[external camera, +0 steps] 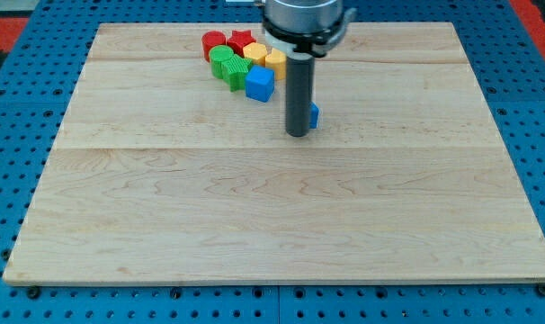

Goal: Move the blue triangle closer to the yellow heart

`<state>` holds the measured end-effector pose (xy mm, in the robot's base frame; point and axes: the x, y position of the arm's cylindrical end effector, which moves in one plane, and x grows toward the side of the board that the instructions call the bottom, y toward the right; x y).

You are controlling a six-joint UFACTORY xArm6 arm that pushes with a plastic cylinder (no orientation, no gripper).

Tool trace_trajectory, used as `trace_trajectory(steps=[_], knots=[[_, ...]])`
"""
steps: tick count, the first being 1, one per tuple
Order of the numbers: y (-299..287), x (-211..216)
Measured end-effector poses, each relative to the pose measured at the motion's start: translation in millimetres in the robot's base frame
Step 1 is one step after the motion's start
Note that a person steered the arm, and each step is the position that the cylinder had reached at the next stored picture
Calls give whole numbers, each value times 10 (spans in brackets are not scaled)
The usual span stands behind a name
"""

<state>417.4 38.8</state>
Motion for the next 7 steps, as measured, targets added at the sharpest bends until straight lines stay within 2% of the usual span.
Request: trace_trajectory(steps=[2,4,5,7], knots=[[98,-649],[616,-769],[330,-1029],[303,-1058]])
